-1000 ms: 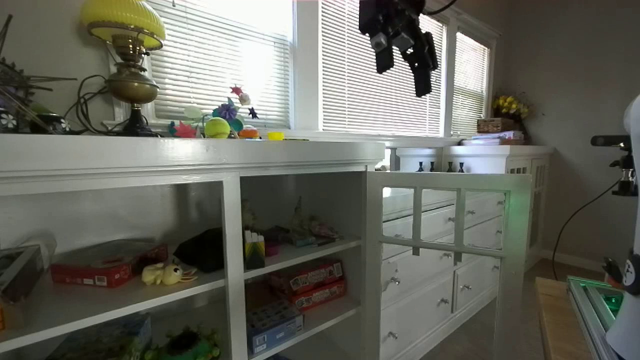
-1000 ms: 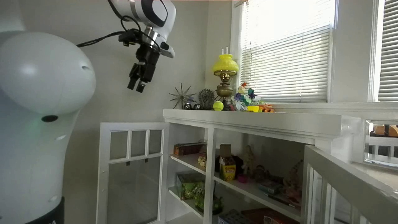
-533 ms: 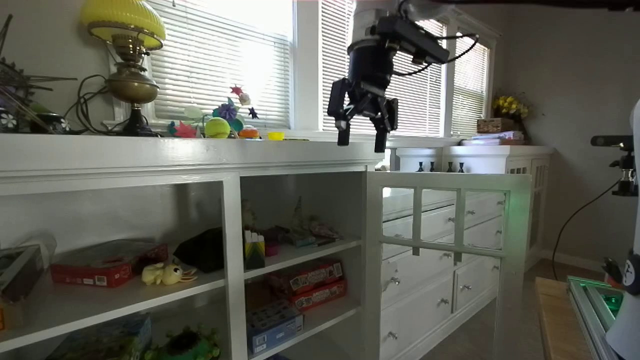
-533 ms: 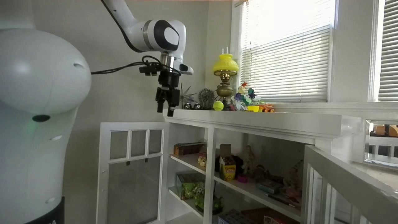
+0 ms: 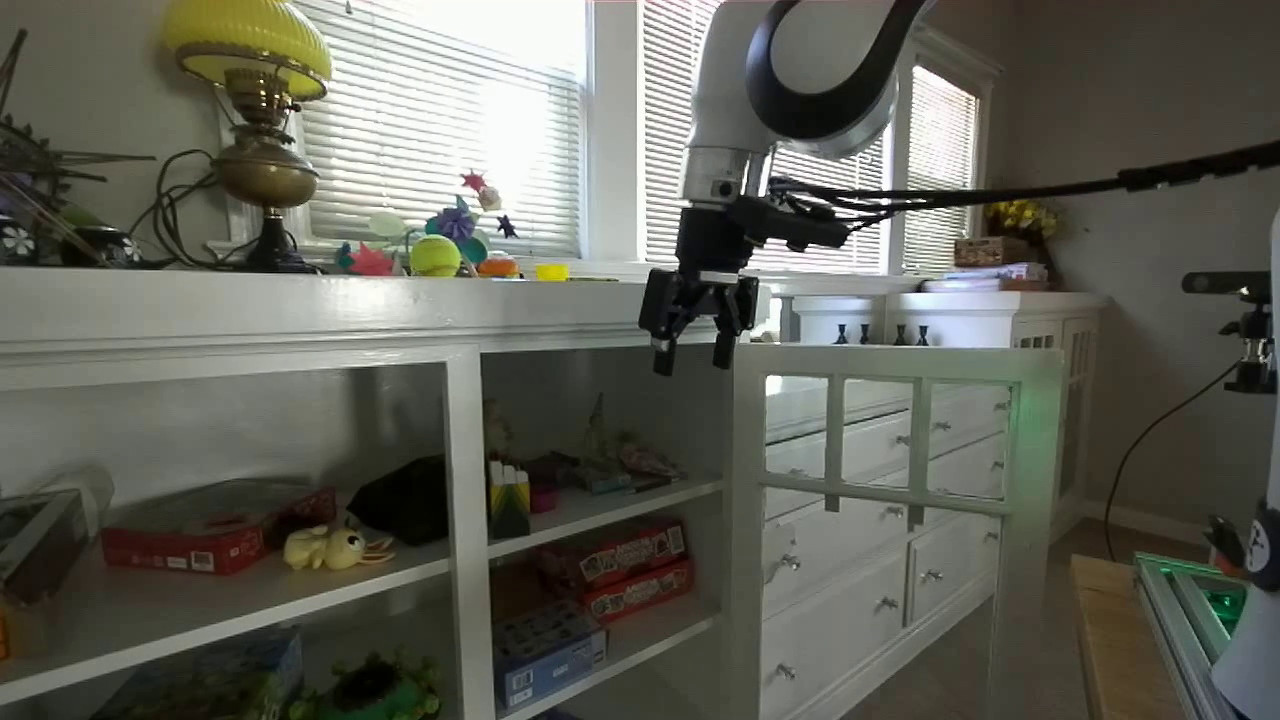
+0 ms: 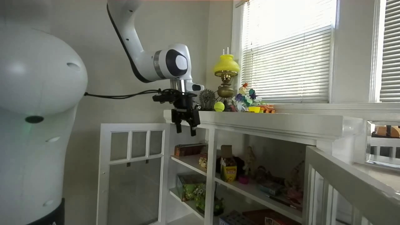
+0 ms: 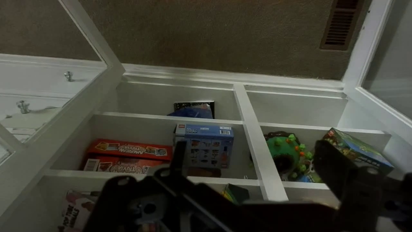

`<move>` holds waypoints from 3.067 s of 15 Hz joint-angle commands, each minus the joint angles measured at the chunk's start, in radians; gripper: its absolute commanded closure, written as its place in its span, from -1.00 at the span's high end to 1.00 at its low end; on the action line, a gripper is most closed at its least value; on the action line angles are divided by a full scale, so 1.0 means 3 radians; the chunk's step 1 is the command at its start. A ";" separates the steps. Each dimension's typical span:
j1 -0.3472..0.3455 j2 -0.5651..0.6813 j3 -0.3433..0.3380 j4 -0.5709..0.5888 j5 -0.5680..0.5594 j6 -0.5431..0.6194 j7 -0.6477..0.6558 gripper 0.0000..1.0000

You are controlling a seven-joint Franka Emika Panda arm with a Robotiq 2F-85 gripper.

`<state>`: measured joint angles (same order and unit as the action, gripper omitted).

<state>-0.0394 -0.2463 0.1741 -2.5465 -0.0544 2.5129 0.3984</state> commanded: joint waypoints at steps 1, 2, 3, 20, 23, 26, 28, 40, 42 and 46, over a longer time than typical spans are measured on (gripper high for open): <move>0.0052 0.0004 -0.0053 0.0004 -0.0019 -0.0009 0.0001 1.00; 0.0052 0.0003 -0.0052 0.0005 -0.0020 -0.0009 -0.0002 1.00; -0.0020 0.0038 -0.0018 -0.0033 -0.0179 0.0149 0.0158 1.00; -0.0297 0.1492 -0.0737 0.0633 -0.2048 0.2247 0.0911 1.00; 0.0275 0.1648 -0.1478 0.1077 -0.2781 0.2160 0.1278 1.00; 0.0160 0.1555 -0.1377 0.0930 -0.2598 0.2181 0.1109 1.00; 0.0223 0.1599 -0.1422 0.0995 -0.2630 0.2180 0.1133 1.00; 0.0195 0.1734 -0.1406 0.1053 -0.2570 0.2259 0.1146 1.00; 0.0200 0.1856 -0.1396 0.1080 -0.2581 0.2331 0.1145 1.00; 0.0313 0.2192 -0.1490 0.1228 -0.2629 0.2672 0.1207 1.00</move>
<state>0.0305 0.3217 -0.2507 -2.2389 -0.8405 3.2273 0.7384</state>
